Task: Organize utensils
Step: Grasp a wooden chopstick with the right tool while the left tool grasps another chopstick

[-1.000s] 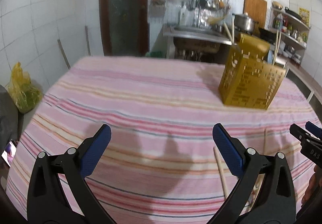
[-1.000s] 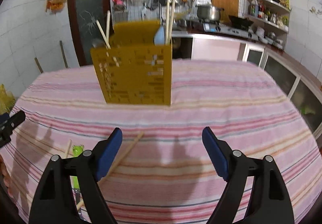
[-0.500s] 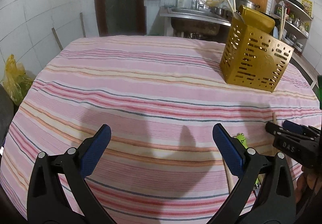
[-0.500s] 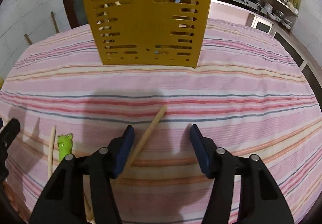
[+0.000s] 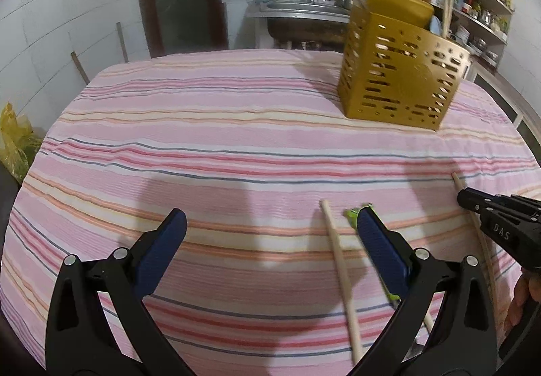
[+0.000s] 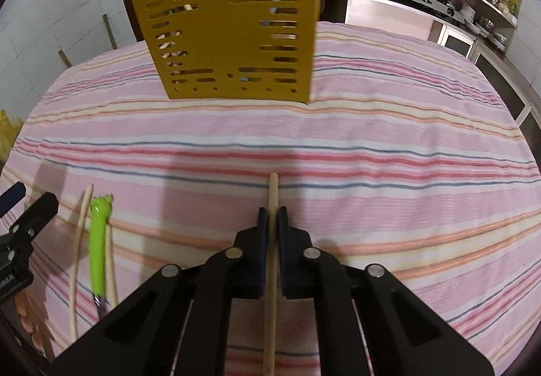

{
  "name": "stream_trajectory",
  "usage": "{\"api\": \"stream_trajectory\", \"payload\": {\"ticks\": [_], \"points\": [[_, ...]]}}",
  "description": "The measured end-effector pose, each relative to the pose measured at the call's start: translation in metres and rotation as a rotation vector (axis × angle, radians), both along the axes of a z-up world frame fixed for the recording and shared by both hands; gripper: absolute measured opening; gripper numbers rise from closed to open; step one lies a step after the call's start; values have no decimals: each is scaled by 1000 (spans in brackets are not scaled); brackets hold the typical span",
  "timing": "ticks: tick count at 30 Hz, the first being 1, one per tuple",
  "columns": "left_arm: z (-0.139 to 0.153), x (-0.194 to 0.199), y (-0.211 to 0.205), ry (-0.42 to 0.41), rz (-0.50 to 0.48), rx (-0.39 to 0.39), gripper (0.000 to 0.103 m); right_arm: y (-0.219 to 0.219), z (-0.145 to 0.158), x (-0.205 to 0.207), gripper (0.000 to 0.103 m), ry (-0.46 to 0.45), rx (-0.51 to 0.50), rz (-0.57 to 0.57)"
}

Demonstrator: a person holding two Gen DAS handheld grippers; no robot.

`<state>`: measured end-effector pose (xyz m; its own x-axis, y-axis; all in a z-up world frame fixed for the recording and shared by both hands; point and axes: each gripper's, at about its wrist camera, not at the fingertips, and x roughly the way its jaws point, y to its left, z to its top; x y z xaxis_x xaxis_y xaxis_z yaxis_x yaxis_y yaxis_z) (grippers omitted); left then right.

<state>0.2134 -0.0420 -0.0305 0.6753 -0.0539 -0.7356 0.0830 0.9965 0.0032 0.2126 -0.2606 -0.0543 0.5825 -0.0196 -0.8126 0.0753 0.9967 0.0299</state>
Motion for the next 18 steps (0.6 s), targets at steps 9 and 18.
{"api": "stream_trajectory", "payload": {"ticks": [9, 18], "points": [[-18, -3, -16, 67, -11, 27, 94, -23, -3, -20, 6, -28, 37, -12], [-26, 4, -15, 107, -7, 10, 65, -27, -4, -17, 6, -40, 21, -13]]}}
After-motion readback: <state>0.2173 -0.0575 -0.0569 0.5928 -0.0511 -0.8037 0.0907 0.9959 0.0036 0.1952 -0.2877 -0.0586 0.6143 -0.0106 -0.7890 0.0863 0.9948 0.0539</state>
